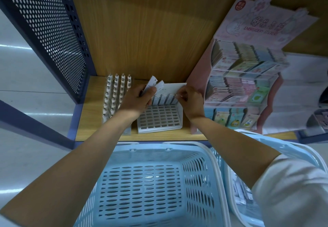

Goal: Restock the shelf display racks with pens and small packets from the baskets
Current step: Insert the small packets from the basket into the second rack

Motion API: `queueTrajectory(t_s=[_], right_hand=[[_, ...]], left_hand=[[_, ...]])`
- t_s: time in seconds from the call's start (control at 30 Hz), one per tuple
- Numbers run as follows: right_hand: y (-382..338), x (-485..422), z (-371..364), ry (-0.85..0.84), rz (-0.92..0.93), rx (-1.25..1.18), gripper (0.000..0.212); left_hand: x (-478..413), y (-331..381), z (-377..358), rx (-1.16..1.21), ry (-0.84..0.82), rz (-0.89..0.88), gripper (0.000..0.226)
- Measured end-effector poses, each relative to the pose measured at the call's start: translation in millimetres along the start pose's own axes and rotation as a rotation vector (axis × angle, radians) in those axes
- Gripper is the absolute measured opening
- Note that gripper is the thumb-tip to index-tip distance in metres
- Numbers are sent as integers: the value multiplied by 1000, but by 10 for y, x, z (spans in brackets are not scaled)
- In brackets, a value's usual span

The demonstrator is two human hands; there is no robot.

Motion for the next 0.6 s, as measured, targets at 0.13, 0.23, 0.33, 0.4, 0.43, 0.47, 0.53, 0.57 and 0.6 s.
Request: queueTrajectory(t_s=[0.13,0.23,0.33,0.4,0.43,0.47,0.53,0.57,0.6], right_hand=[[-92,39,113,11,23,-87,10],[-445,57,275,-78,-8,-601,10],[-800,88,385,-326,3,-914,5],[-929,126,394,-387,26,-909,8],[-962,139,396,-389,23,-925,9],[-975,142,404,-376,19,-946,10],[-967,120,464,-290,14,-992,11],[-940,96,504,-224,11,-1008,11],[-903,70,533,-165,6,-1007,12]], left_hand=[[69,67,-18,28,1,28,28],[130,126,-28,83,19,91,23],[219,204,-37,55,-15,78,24],[278,235,-30,47,-35,95,21],[306,242,-20,48,-39,121,19],[335,243,1,51,-38,146,19],[391,226,72,84,-3,167,21],[417,210,122,102,38,172,22],[439,188,177,112,90,179,23]])
Point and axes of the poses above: each hand's wrist, its own x-axis away from the middle knuckle, its own z-axis out of the back of the hand, y = z × x, the point moved 1 cm from there along -x, towards the middle knuckle, and after that the axes turned 14 degrees about -y, right-handed, at the moved point
